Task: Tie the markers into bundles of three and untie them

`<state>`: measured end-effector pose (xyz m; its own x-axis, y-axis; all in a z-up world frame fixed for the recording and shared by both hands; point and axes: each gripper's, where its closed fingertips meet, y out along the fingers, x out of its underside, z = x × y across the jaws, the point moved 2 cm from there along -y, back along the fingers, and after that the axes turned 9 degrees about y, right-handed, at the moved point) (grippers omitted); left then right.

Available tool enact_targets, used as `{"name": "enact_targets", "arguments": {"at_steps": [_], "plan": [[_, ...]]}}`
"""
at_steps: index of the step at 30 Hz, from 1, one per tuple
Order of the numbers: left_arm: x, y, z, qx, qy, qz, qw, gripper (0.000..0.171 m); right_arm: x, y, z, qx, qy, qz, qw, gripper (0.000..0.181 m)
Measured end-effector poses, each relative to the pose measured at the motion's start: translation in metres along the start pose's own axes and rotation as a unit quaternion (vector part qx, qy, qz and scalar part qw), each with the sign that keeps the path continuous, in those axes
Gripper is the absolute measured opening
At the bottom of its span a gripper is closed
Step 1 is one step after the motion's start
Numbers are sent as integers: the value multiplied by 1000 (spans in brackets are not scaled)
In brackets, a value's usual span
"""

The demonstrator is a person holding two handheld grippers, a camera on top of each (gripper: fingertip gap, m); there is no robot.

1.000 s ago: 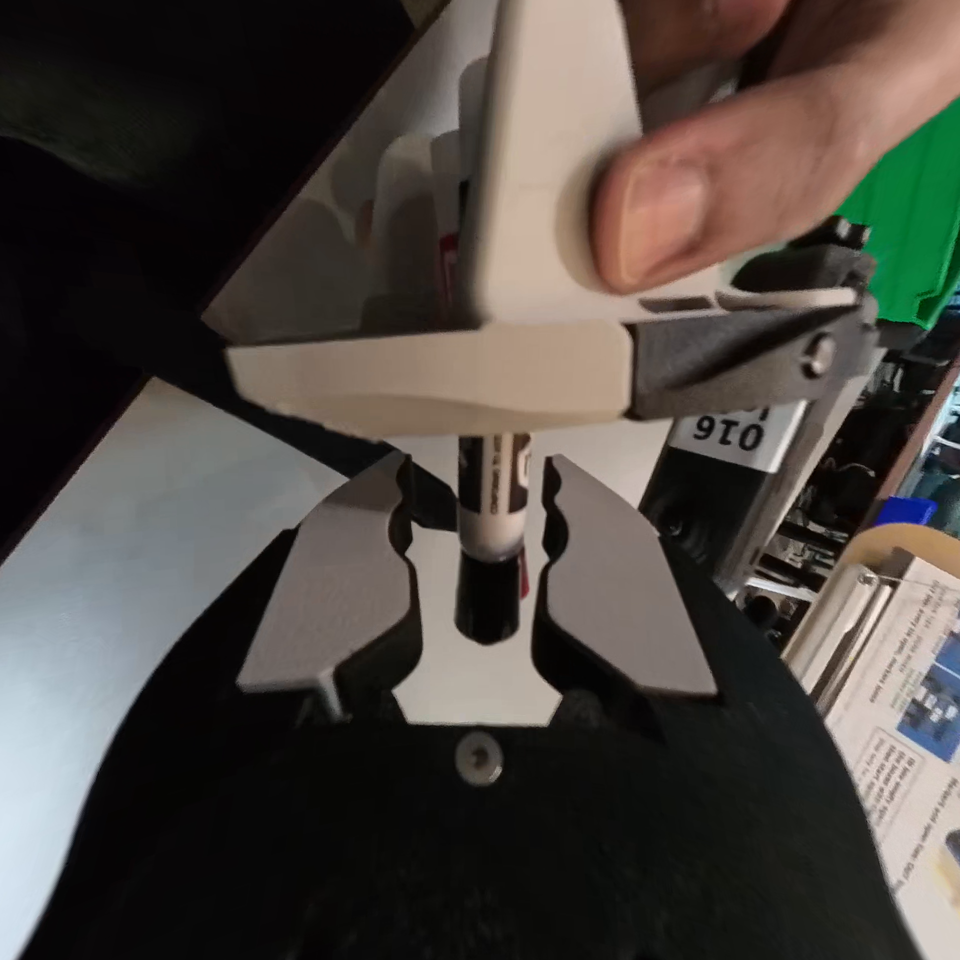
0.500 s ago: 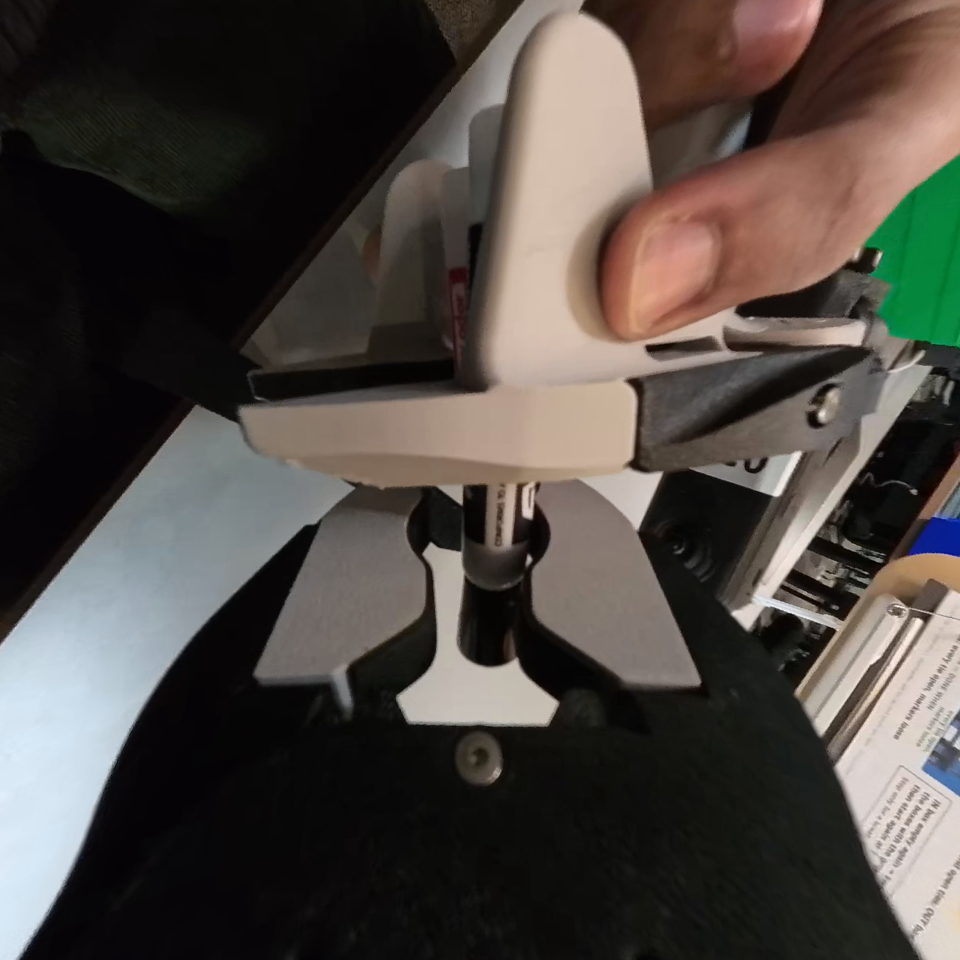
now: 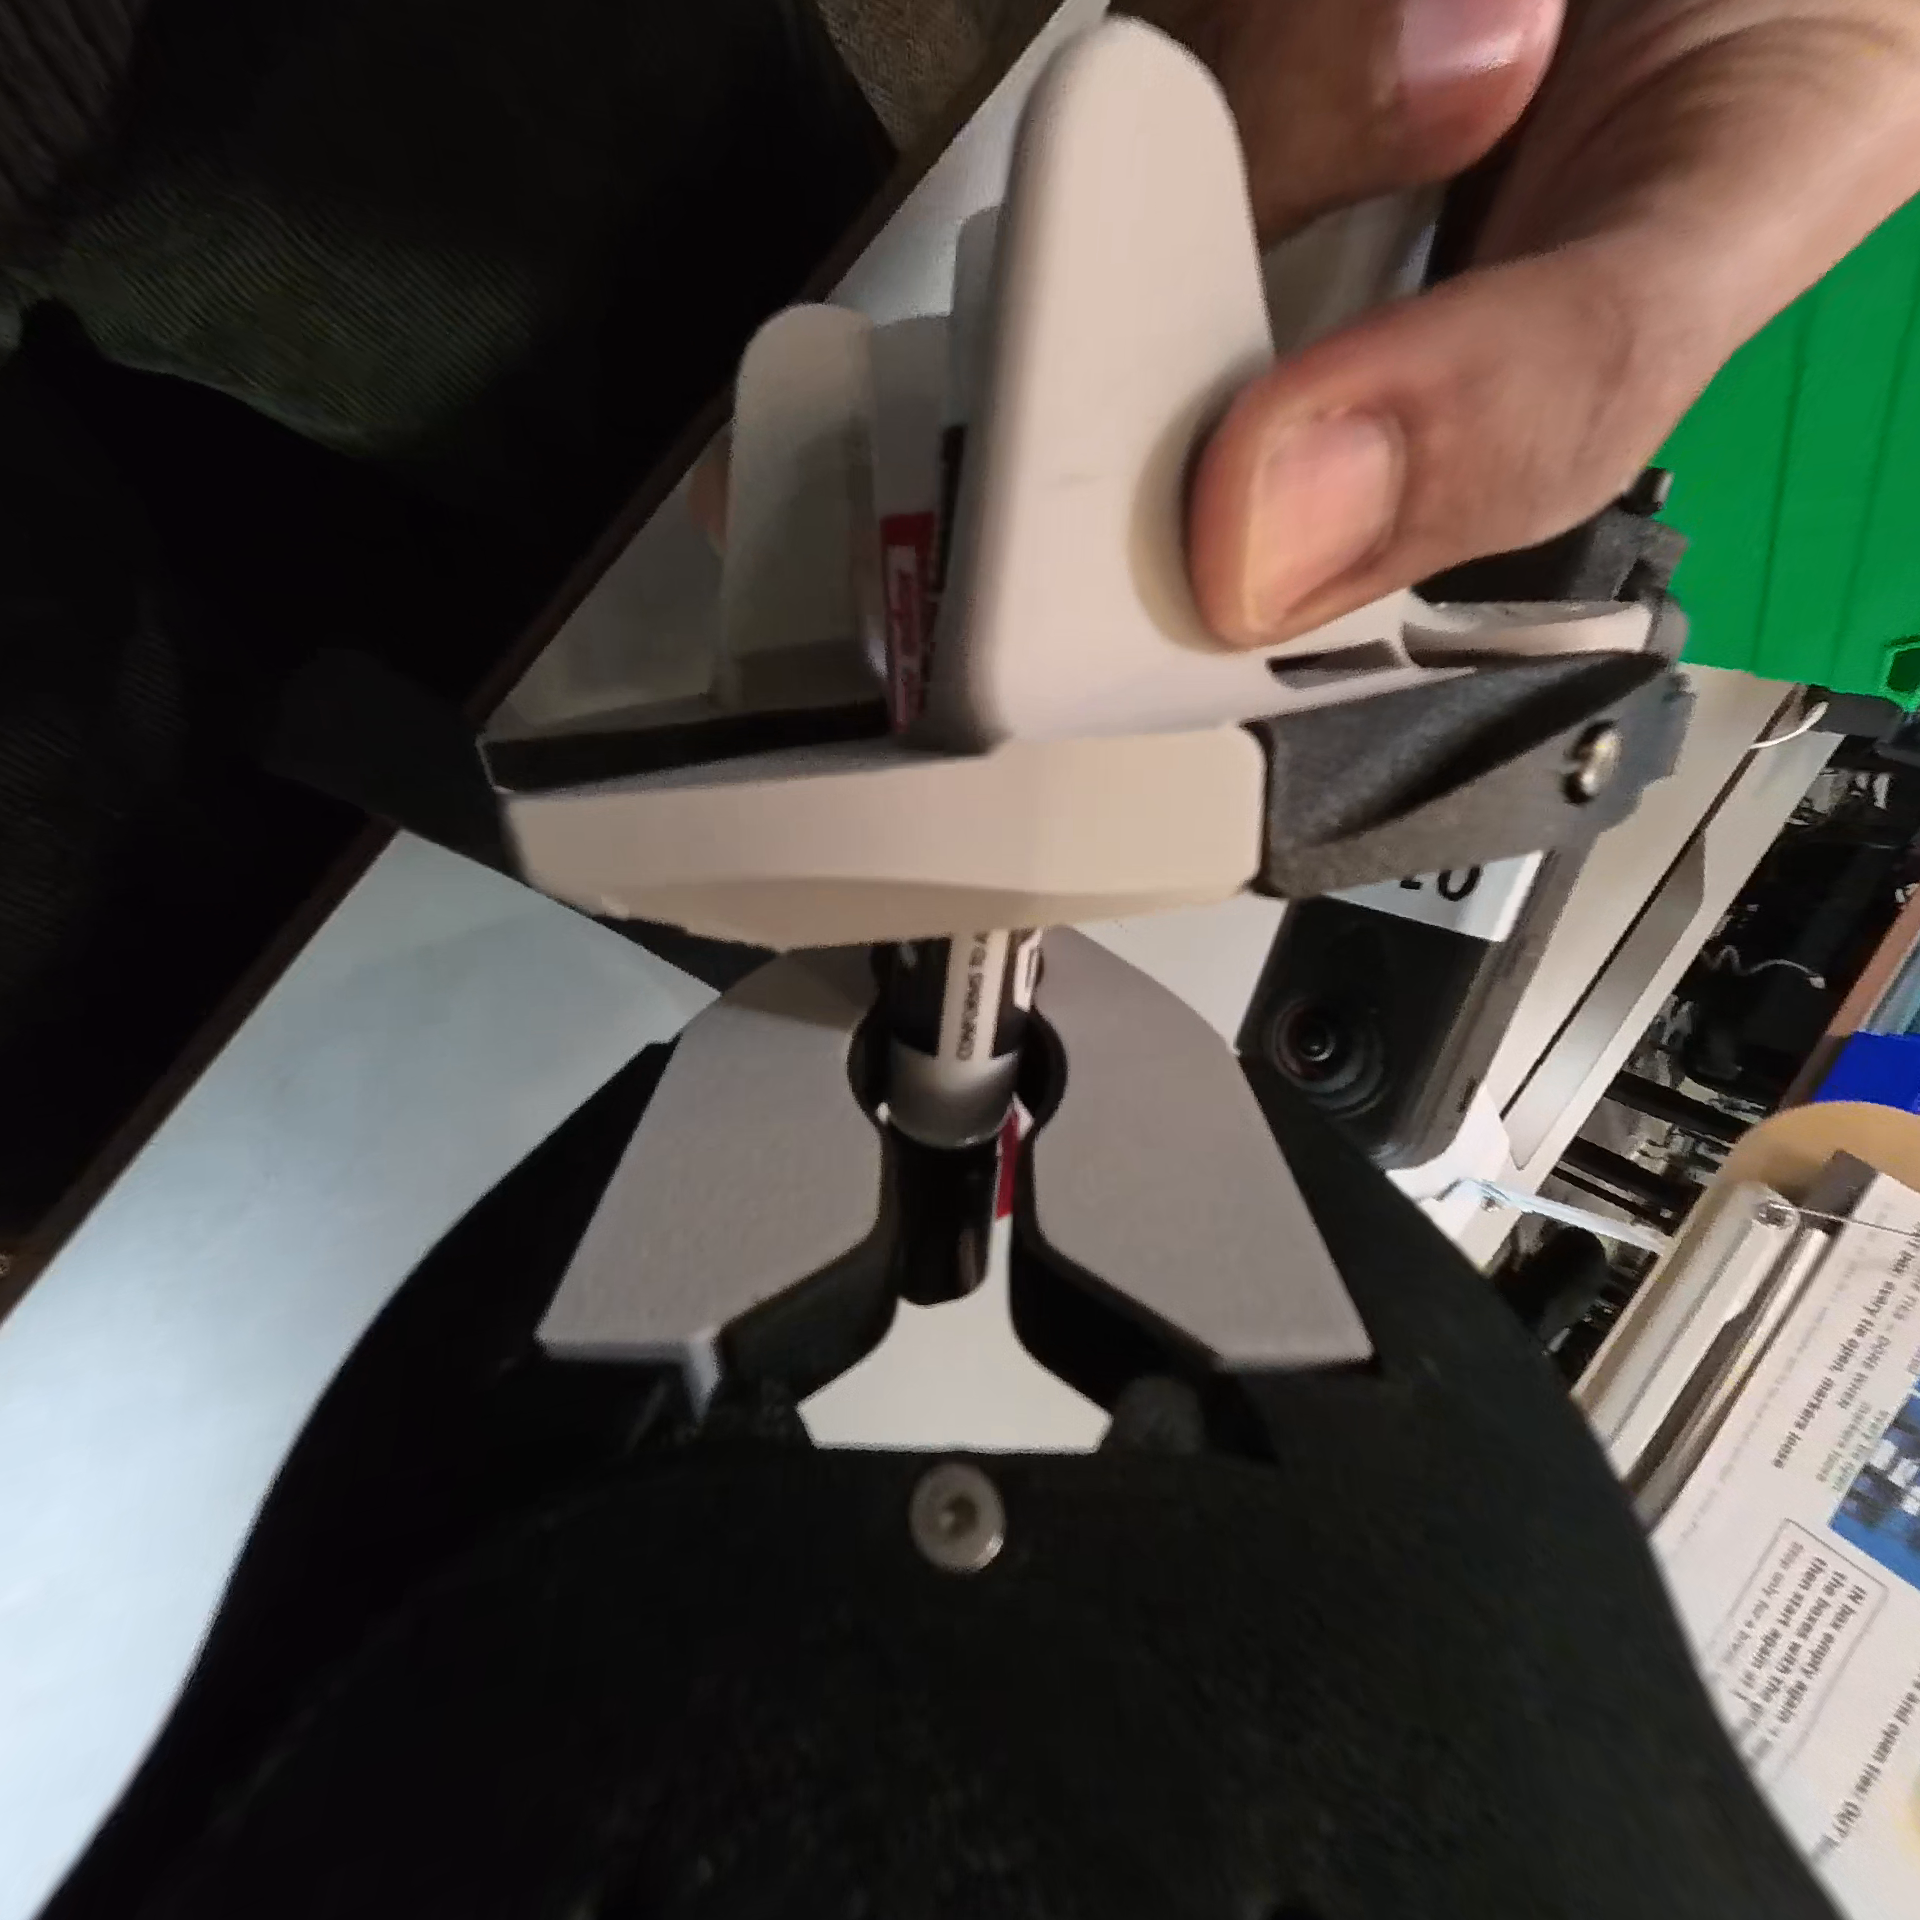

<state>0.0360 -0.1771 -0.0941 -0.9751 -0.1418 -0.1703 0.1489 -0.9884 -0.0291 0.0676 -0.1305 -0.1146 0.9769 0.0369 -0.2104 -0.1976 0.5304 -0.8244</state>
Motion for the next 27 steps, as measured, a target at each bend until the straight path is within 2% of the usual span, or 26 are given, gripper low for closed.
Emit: {"name": "enact_targets", "arguments": {"at_steps": [12, 18, 22, 25, 27], "plan": [[-1, 2, -7, -8, -7, 2, 1000, 43, 5, 3, -5, -41, 27, -28, 998, 17], [-14, -8, -18, -28, -14, 37, 999, 49, 16, 8, -13, -70, 60, -40, 995, 16], [-29, -29, -19, -67, 11, 69, 995, 66, 32, 12, -15, -82, 101, -64, 989, 16], [-41, -53, -14, -99, 50, 106, 988, 69, 45, 14, -16, -97, 154, -74, 981, 17], [-49, -75, -9, -118, 80, 158, 977, 68, 57, 17, -18, -115, 198, -85, 970, 16]]}}
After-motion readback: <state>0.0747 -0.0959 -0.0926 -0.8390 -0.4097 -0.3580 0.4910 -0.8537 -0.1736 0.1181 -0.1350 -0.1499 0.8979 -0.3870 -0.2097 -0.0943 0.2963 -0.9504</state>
